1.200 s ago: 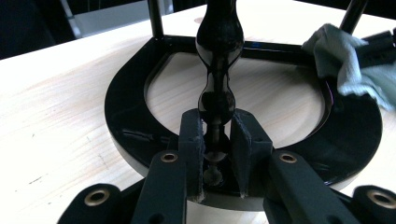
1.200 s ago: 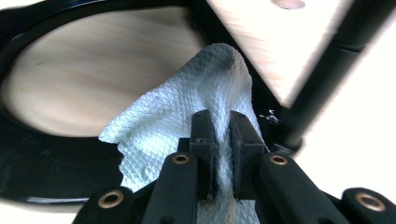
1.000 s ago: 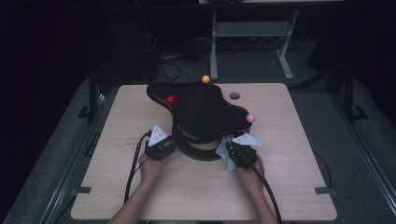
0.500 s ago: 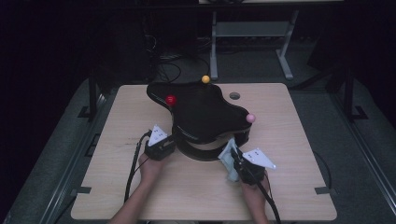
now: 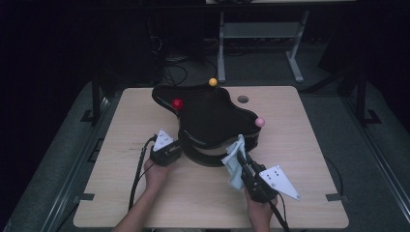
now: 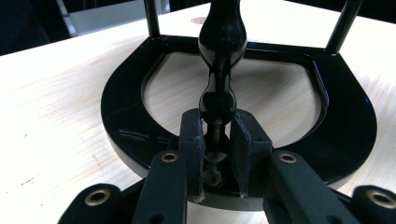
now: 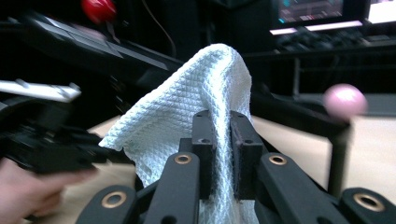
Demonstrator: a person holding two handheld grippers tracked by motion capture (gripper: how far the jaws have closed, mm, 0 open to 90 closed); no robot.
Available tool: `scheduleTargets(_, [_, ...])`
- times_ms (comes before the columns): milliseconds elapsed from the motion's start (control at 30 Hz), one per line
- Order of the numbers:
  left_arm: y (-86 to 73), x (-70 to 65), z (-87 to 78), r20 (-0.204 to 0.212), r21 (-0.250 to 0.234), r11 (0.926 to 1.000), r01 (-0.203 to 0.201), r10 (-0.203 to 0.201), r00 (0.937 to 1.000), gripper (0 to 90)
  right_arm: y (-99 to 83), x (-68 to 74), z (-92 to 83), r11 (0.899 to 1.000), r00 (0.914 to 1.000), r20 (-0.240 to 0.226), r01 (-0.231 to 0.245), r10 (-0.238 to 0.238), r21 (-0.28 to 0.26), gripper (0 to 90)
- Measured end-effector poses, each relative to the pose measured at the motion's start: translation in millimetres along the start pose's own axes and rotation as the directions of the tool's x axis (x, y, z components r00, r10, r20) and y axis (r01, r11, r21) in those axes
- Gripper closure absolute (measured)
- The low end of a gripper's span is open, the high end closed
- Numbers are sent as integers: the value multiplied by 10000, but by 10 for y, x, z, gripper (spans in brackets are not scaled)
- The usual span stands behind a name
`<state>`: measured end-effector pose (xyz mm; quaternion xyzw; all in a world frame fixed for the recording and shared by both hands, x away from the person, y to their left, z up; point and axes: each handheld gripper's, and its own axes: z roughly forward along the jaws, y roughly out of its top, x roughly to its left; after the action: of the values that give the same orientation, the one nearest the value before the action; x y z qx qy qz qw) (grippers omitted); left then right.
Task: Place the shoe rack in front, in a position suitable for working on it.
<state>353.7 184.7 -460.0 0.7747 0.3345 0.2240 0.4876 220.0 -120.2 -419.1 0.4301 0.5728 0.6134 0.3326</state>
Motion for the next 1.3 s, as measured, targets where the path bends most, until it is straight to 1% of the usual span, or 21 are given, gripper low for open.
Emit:
scheduleTargets(33, [0, 0, 0, 0, -1, 10000, 4, -4, 10000, 750, 33, 19, 17, 9999, 9999, -49, 124, -125, -11, 822])
scheduleTargets(100, [-1, 1, 0, 1, 0, 10000, 26, -26, 10000, 750, 75, 24, 73, 9999, 9997, -200, 167, -168, -23, 822])
scheduleTargets(167, [-1, 1, 0, -2, -5, 10000, 67, -67, 10000, 750, 89, -3, 141, 9996, 9997, -127, 227, -225, 143, 822])
scheduleTargets(233, [1, -1, 0, -12, 10, 10000, -6, 6, 10000, 750, 94, -63, 216, 9995, 10000, -57, -71, 73, 317, 822])
scheduleTargets(300, [1, -1, 2, -13, 9, 10000, -22, 22, 10000, 751, 111, -100, 270, 9986, 9991, -240, -332, 342, 412, 822])
scheduleTargets(367, [1, -6, 5, -42, -2, 10000, -44, 44, 10000, 751, 133, -57, 287, 9985, 9982, -486, -335, 357, 442, 822])
scheduleTargets(467, [2, 0, 1, -159, 2, 10000, -60, 60, 9999, 751, 184, 104, 271, 9996, 9951, -980, -119, 145, 271, 822])
scheduleTargets(533, [-1, 13, -4, -102, -2, 10000, 10, -10, 9999, 751, 224, 173, 236, 9998, 9895, -1445, -60, 83, 167, 822])
scheduleTargets(567, [0, 13, -4, -103, 0, 10000, 4, -4, 9999, 751, 232, 182, 227, 9999, 9880, -1542, -6, 30, 154, 822])
scheduleTargets(633, [2, 8, -3, -139, 2, 10000, -19, 19, 9999, 751, 238, 160, 233, 9994, 9893, -1441, 277, -242, 225, 822])
scheduleTargets(667, [2, 7, -3, -128, 5, 10000, -21, 21, 9999, 751, 235, 116, 253, 9988, 9917, -1255, 319, -270, 366, 822])
scheduleTargets(767, [5, 7, -1, -138, 26, 10000, -67, 67, 9999, 751, 208, -49, 344, 9969, 9964, -831, 219, -156, 757, 822])
scheduleTargets(833, [5, 3, 2, -116, 19, 10000, -79, 79, 9999, 751, 204, -100, 373, 9965, 9969, -791, 30, 36, 830, 822])
scheduleTargets(867, [5, 5, 2, -118, 30, 9999, -102, 102, 9999, 751, 217, -88, 368, 9960, 9970, -766, -2, 71, 890, 822])
scheduleTargets(967, [4, 10, 3, -109, 6, 10000, -66, 66, 9999, 751, 251, 29, 310, 9971, 9929, -1187, 109, -20, 747, 822])
scheduleTargets(1033, [6, 7, 1, -127, 29, 10000, -93, 94, 9999, 751, 296, 151, 247, 9984, 9869, -1614, 113, -22, 552, 822])
scheduleTargets(1067, [6, 8, 0, -137, 27, 10000, -72, 73, 9999, 750, 312, 194, 229, 9986, 9849, -1729, 180, -92, 497, 822])
scheduleTargets(1133, [6, 12, -2, -125, 25, 10000, -65, 65, 9999, 750, 348, 291, 192, 9987, 9778, -2079, 339, -252, 386, 822])
scheduleTargets(1200, [7, 11, -3, -134, 36, 10000, -79, 79, 9999, 750, 353, 300, 193, 9976, 9779, -2039, 558, -463, 411, 822])
scheduleTargets(1267, [9, 8, -4, -148, 64, 9999, -91, 92, 9998, 750, 334, 211, 220, 9975, 9824, -1835, 457, -352, 535, 822])
scheduleTargets(1300, [9, 8, -4, -149, 67, 9999, -97, 98, 9998, 750, 305, 138, 247, 9964, 9874, -1538, 479, -366, 703, 822])
